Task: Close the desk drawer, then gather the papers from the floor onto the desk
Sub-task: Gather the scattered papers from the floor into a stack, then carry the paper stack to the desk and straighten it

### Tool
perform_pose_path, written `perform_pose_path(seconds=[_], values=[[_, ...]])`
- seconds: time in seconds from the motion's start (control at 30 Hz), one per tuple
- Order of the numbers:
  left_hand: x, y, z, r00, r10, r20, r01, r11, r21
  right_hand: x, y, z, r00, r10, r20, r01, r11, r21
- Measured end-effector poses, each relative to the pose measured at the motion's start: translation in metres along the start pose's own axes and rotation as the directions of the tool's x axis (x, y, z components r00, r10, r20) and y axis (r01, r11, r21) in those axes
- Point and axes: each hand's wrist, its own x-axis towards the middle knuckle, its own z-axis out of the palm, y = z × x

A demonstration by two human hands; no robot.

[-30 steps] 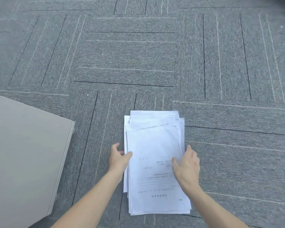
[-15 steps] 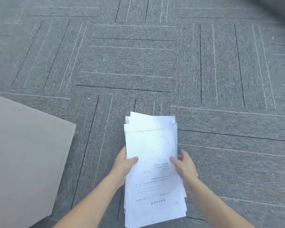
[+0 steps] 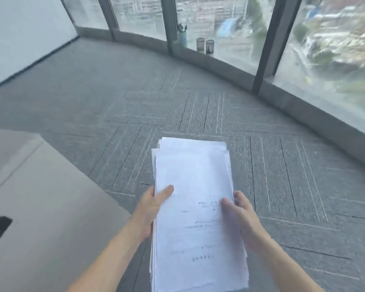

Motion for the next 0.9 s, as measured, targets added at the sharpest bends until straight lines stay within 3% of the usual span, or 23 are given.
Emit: perform_pose_path(seconds=[0.13, 0.27, 0.43, 0.57, 0.67, 0.9], values=[[-0.079, 0.108, -0.009, 0.992, 0.119, -0.037, -0.122, 0.988, -0.096, -0.061, -0.124, 0.038, 0.965, -0.242, 0.096, 0.244, 0.97, -0.011], [-0.169, 0.196, -0.037, 0.972, 0.233, 0.018, -0.225, 0.954, -0.199, -0.134, -0.232, 0.086, 0.895, -0.409, 0.18, 0.409, 0.912, 0.039], [-0.296, 0.269, -0.09, 0.89, 0.448, -0.088, -0.454, 0.889, -0.063, -0.236, -0.326, 0.157, 0.768, -0.565, 0.301, 0.58, 0.813, 0.046], [-0.408, 0.311, -0.147, 0.729, 0.617, -0.295, -0.618, 0.779, 0.102, -0.33, -0.378, 0.23, 0.643, -0.644, 0.415, 0.667, 0.737, 0.11], [-0.502, 0.332, -0.194, 0.57, 0.703, -0.425, -0.69, 0.69, 0.216, -0.405, -0.407, 0.294, 0.546, -0.682, 0.486, 0.71, 0.685, 0.164], [-0.722, 0.317, -0.286, 0.223, 0.746, -0.627, -0.741, 0.548, 0.389, -0.591, -0.414, 0.425, 0.224, -0.699, 0.679, 0.717, 0.59, 0.371]])
